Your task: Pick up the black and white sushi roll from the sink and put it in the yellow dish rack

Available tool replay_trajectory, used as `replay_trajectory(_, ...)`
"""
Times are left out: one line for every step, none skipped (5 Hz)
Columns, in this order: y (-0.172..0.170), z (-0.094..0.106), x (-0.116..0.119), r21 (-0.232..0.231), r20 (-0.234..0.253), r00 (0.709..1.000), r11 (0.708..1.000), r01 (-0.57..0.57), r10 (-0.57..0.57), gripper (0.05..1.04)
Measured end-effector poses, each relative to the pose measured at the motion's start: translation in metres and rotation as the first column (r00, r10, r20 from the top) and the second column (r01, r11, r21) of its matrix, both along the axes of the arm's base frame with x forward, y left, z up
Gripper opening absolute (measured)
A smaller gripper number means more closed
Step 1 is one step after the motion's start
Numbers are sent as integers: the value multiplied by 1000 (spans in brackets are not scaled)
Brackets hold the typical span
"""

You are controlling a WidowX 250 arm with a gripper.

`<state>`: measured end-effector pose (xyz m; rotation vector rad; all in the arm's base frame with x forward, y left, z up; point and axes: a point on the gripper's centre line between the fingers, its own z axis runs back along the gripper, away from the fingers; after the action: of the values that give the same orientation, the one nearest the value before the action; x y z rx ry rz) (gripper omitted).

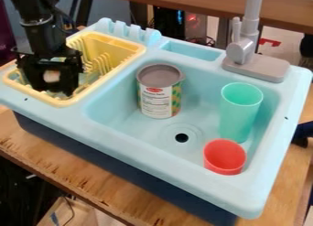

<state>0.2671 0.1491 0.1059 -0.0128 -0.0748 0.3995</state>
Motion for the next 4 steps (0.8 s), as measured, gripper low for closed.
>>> replay_trajectory(-1,5,-2,-4,-28,998,999,-50,50,1003)
replay_trajectory(-5,29,0,39,-11,997,997,-72,72,1001)
replay_trajectory(-22,64,-1,88,-7,998,995,-56,57,1001)
replay_trajectory(-58,106,-7,123,-4,1000,992,-3,3,1001)
